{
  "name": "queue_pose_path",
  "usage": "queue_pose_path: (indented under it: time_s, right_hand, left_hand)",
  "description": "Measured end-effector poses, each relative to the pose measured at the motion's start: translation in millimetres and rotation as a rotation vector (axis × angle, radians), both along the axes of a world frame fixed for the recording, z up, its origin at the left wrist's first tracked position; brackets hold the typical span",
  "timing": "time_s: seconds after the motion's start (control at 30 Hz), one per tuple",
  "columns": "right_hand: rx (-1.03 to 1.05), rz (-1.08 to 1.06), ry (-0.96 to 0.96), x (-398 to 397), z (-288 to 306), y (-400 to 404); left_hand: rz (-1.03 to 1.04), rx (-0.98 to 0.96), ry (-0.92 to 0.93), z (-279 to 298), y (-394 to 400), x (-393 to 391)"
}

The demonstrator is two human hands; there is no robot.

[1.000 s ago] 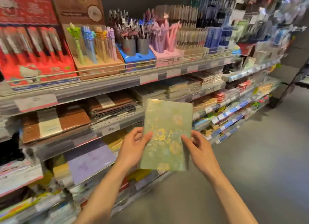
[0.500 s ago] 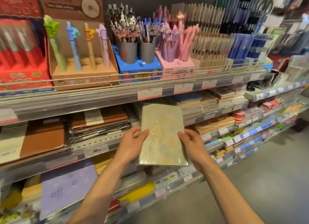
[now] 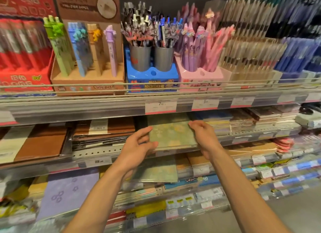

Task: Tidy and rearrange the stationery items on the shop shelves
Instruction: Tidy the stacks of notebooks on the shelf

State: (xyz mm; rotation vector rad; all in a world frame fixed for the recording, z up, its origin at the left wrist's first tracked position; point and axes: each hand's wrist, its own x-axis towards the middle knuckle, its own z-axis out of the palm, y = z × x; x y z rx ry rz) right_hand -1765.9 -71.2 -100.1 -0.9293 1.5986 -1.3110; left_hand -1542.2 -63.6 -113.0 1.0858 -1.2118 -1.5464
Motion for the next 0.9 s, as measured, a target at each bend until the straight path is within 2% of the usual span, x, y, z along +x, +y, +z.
queue_pose_path:
  time_s: [0.07,0.2,0.4,0.47,0.57,0.77,0.9]
  right_hand:
    - [0.016,0.088,0.003,-10.5,0.5,5.0]
    - [-0.024,0.228,-0.179,-26.6,-6.9,24.9]
    - [-0.159,0.099,-0.007,-29.0,-16.8,8.7]
    - [-0.198,0.108,0.085,-33.0,-23.8,8.0]
    - [-0.271,0.176,0.358,-40.9,-33.9,8.0]
    - [-0.297,0.249,0.712,-34.5,-29.7,-11.1]
    - [-0.268,0.275,0.841,-27.8,-29.7,-23.0]
  left_hand:
    - [0.078,-0.025,-0.015,0.7,0.5,-12.8]
    - [0.194,-0.125,-0.109,-1.3,2.1,-34.0]
    - [0.254,-0.265,-0.342,-7.0,6.3,-43.5]
    - [0.255,-0.346,-0.414,-14.0,10.2,-43.1]
    - [0.324,-0.457,-0.536,-20.4,10.4,-44.6]
    - [0.388,-0.453,-0.693,-25.9,-8.8,-50.5]
    - [0.412,-0.455,-0.772,-25.0,-18.8,-57.2]
